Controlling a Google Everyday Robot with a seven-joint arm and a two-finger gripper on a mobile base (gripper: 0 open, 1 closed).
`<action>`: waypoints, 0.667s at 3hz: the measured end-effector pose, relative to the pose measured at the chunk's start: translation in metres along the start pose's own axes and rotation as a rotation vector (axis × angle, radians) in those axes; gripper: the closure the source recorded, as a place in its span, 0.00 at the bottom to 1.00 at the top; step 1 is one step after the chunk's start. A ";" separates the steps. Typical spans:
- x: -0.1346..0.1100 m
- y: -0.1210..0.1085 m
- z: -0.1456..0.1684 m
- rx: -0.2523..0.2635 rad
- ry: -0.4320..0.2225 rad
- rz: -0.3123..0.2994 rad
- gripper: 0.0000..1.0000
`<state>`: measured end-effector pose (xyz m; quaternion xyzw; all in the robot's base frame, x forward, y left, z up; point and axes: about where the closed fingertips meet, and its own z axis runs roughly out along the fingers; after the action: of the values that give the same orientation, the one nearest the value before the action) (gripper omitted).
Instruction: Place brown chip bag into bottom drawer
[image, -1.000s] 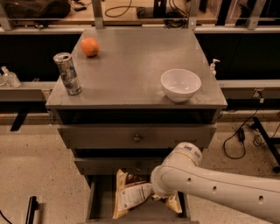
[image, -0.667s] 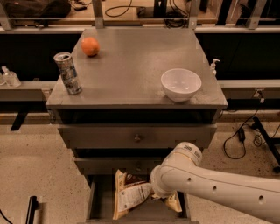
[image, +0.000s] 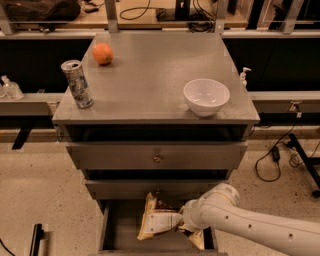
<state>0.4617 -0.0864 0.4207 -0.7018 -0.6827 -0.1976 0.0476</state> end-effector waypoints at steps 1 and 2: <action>-0.028 0.002 0.063 -0.075 0.093 0.051 1.00; -0.043 0.005 0.108 -0.102 0.121 0.043 1.00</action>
Offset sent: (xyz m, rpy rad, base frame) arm 0.0449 -0.0022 -0.1706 0.1473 -0.1254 -0.0388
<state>0.4896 -0.0904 0.3076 -0.7048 -0.6523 -0.2730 0.0573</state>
